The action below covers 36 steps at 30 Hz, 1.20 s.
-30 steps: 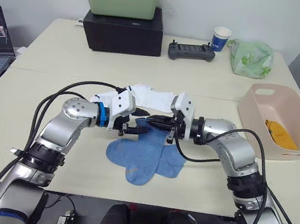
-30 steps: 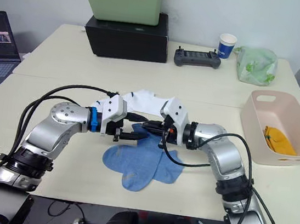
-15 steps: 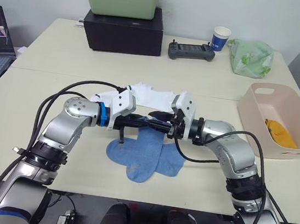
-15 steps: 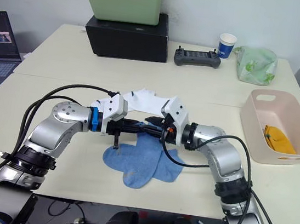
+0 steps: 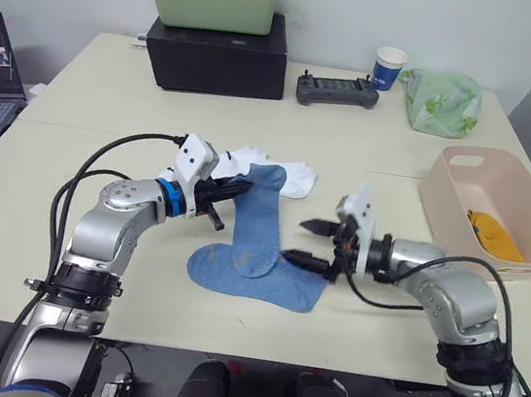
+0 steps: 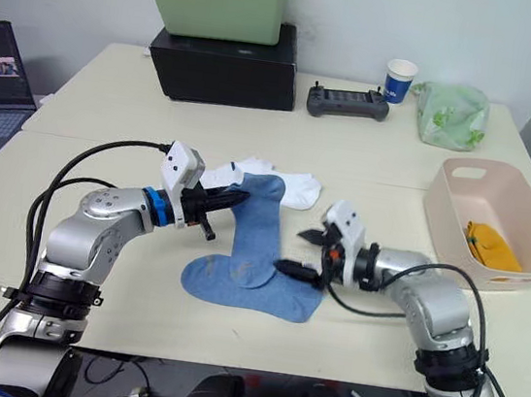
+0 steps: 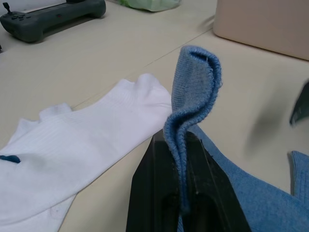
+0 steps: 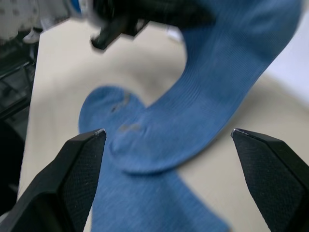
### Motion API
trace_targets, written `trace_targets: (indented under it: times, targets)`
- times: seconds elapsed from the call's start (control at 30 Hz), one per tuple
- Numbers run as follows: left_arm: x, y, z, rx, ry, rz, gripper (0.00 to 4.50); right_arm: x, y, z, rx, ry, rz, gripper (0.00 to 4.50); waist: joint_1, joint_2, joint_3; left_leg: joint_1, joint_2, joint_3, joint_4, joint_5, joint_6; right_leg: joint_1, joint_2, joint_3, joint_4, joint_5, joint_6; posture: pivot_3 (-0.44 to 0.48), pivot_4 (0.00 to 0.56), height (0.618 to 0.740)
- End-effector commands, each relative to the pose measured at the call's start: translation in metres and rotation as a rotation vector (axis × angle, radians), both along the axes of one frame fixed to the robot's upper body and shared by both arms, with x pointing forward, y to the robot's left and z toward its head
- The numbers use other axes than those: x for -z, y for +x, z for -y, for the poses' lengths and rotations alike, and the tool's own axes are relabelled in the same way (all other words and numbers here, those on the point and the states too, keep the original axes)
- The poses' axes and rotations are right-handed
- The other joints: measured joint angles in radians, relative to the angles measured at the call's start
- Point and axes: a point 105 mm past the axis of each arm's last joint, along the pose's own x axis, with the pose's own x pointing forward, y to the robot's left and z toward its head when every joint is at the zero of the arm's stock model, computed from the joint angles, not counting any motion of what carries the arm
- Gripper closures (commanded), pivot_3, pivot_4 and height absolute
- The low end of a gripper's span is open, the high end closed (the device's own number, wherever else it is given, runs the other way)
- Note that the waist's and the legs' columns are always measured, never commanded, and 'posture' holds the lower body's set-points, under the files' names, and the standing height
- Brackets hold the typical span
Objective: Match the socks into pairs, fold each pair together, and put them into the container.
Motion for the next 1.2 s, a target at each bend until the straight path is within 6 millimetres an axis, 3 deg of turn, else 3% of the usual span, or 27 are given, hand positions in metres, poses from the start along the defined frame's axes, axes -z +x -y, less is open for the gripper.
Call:
trace_targets:
  times: [0.03,0.37,0.4,0.5,0.83,1.1,1.2]
  targets:
    - [-0.009,-0.005,0.001,0.008,0.0,0.051,4.5,0.007,-0.008,-0.014,-0.042,-0.031,-0.013,0.05,-0.002,0.0,0.0,0.0,0.0,0.0,0.0,0.0,0.0,0.0,0.0,0.0,0.0,0.0,0.0,0.0,0.15,0.74]
    - [-0.013,-0.013,-0.003,0.0,-0.012,0.055,4.5,0.03,0.003,-0.029,-0.015,-0.1,-0.072,0.05,0.004,0.0,0.0,0.0,0.0,0.0,0.0,0.0,0.0,0.0,0.0,0.0,0.0,0.0,0.0,0.0,0.15,0.74]
    - [-0.013,-0.014,-0.003,-0.003,-0.013,0.055,4.5,0.031,0.007,-0.03,-0.003,-0.103,-0.064,0.22,0.004,0.0,0.0,0.0,0.0,0.0,0.0,0.0,0.0,0.0,0.0,0.0,0.0,0.0,0.0,0.0,0.15,0.74]
    - [-0.012,-0.015,-0.003,-0.006,-0.014,0.056,4.5,0.028,0.007,-0.035,-0.009,-0.074,-0.067,0.97,0.004,0.0,0.0,0.0,0.0,0.0,0.0,0.0,0.0,0.0,0.0,0.0,0.0,0.0,0.0,0.0,0.15,0.74]
    - [-0.013,-0.016,-0.009,-0.024,-0.019,0.054,4.5,0.021,0.014,-0.031,0.036,-0.025,-0.064,4.45,0.005,0.0,0.0,0.0,0.0,0.0,0.0,0.0,0.0,0.0,0.0,-0.001,0.0,0.0,0.0,0.0,0.15,0.74]
    - [-0.031,-0.032,-0.024,-0.079,-0.154,-0.022,4.5,-0.011,0.008,-0.004,0.015,0.016,-0.035,4.45,0.005,0.0,0.0,0.0,0.0,0.0,0.0,0.0,0.0,0.0,0.0,0.0,0.0,0.0,0.0,0.0,0.15,0.74]
    - [-0.026,-0.04,-0.032,-0.158,-0.212,-0.078,4.5,-0.018,0.009,0.011,0.014,0.002,-0.04,4.45,0.004,0.0,0.0,0.0,0.0,0.0,0.0,0.0,0.0,0.001,0.0,0.0,0.0,0.0,0.0,0.0,0.15,0.74]
